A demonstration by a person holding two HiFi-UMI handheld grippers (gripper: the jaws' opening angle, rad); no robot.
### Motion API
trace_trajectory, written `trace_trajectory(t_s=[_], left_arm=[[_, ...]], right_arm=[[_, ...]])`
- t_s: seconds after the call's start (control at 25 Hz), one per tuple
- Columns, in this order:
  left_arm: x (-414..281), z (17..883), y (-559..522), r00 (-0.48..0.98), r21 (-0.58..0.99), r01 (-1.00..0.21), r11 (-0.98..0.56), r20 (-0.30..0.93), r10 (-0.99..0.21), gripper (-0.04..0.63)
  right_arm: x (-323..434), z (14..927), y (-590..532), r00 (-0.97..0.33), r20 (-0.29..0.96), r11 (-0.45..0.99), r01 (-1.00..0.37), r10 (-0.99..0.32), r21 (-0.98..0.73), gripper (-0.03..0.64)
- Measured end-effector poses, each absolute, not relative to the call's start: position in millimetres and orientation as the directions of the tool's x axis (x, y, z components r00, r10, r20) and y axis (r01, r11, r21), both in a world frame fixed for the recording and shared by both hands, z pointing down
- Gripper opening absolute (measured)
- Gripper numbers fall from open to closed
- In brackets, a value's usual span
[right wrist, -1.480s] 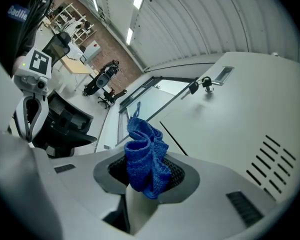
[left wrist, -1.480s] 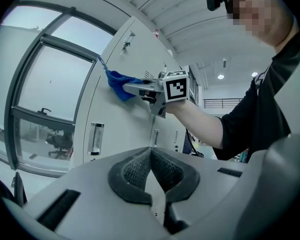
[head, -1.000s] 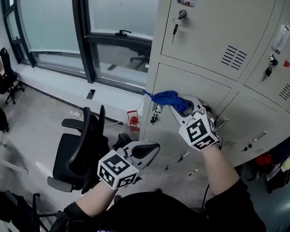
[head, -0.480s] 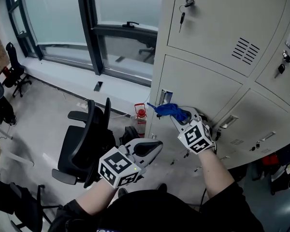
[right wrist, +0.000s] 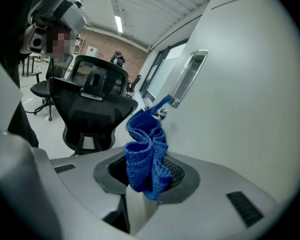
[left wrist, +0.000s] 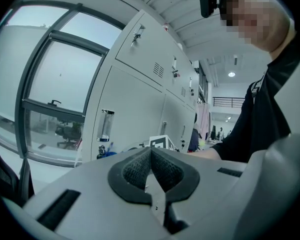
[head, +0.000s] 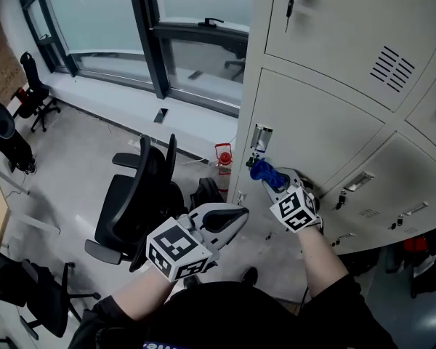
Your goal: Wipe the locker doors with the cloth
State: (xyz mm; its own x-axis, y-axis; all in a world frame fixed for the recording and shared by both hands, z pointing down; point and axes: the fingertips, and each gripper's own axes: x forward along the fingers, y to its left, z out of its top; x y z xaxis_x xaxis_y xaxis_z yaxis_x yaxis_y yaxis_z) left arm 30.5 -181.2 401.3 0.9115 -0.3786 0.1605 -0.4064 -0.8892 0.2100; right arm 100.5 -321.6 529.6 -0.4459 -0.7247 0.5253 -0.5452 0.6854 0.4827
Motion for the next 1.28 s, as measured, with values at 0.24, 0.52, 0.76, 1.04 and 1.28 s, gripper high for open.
trace_trajectory(t_s=[0.24,0.52,0.76,1.04,1.28], left_arm=[[25,408,-181,0.899,0.216,-0.432,-0.876,0.185,-0.397,0.008],[17,413,-178,0.892,0.224,-0.445,-0.867,0.19,-0.409,0.008],[7,409,-177,0.893,0.224,-0.447,-0.866,0.175,-0.415,0.008],[-8,408,-178,0.891,0.226,-0.451,-0.863,0.167,-0.422,0.008],[-22,418,-181,0.875,0.244,-0.483,-0.841,0.183,-0.449,0.008]], right_arm=[[99,575,-323,-0.407,0.601,0.716,-0.516,-0.688,0.47,0.103],[93,592,-321,-0.357,0.639,0.714,-0.513,-0.682,0.476,0.103],[58,540,-318,-0.404,0.538,0.672,-0.471,-0.74,0.572,0.103],[50,529,-339,-0.378,0.51,0.635,-0.462,-0.773,0.619,0.103],[53,577,-342,-0.345,0.582,0.672,-0.465,-0.737,0.576,0.103]])
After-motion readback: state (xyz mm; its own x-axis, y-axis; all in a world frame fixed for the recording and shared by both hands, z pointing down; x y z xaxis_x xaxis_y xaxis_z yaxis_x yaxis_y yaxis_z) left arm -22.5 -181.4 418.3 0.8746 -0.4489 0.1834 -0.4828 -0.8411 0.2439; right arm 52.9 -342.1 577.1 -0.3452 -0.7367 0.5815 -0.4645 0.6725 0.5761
